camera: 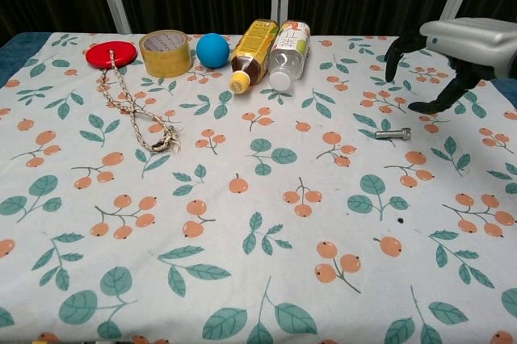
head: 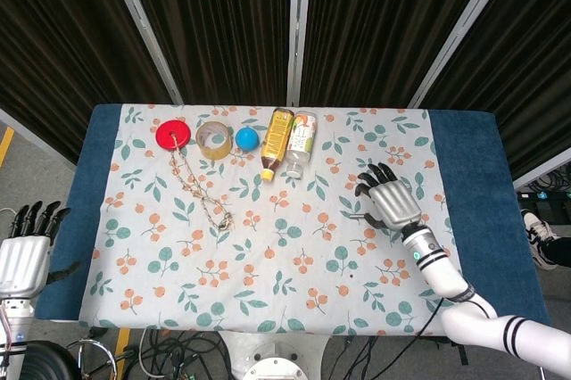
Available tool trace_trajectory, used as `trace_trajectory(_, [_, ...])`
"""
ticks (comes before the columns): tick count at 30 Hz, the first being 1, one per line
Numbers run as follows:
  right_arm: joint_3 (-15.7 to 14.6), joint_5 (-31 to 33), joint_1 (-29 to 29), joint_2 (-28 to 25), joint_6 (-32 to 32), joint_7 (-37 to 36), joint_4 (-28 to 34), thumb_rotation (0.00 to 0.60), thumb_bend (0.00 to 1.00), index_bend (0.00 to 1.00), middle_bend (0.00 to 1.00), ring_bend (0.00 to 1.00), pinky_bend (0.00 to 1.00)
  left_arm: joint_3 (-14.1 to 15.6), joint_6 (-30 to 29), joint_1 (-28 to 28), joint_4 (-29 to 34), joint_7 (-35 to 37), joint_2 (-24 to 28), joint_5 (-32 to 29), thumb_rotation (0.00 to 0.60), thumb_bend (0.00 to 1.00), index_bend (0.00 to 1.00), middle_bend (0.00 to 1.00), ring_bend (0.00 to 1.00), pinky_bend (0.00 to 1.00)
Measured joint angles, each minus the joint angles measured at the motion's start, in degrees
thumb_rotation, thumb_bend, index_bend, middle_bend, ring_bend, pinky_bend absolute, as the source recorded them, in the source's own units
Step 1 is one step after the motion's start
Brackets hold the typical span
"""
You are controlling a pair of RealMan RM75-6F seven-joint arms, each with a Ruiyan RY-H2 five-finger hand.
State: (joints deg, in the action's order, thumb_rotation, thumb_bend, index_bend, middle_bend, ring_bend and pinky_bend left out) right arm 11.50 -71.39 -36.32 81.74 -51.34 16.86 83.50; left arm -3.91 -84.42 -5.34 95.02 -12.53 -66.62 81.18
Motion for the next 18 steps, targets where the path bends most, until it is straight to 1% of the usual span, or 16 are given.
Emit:
trace_trajectory(4, [-1.3,0.4,-0.8,3.5,-0.3,3.0,-3.4,0.6,0.2,0.39,0.12,0.0,0.0,0.2,0.4,0.0,-0.2,0.5,-0.1,-0.1,0.6,0.0,0.17,0.09,0.0,0.0])
trace_trajectory(9, [-2.9,0.5,-1.3,7.7,-1.1,4.9,-7.7,0.6,0.22,0.4,0.11,0.0,0.0,0.3,0.5,0.0,-0.7,1.1,-0.2,-0.1,0.6,0.0,0.17,0.09,0.0,0.0])
trace_trajectory(18, [-3.3,1.2,-1.9,11.1,-1.3,4.3,-12.0,0.6,0.26,0.47,0.12,0.0,0.0,0.6,0.2,0.3,-1.3,2.2,-0.4,0.1,0.6,0.0,0.17,0.09,0.0,0.0])
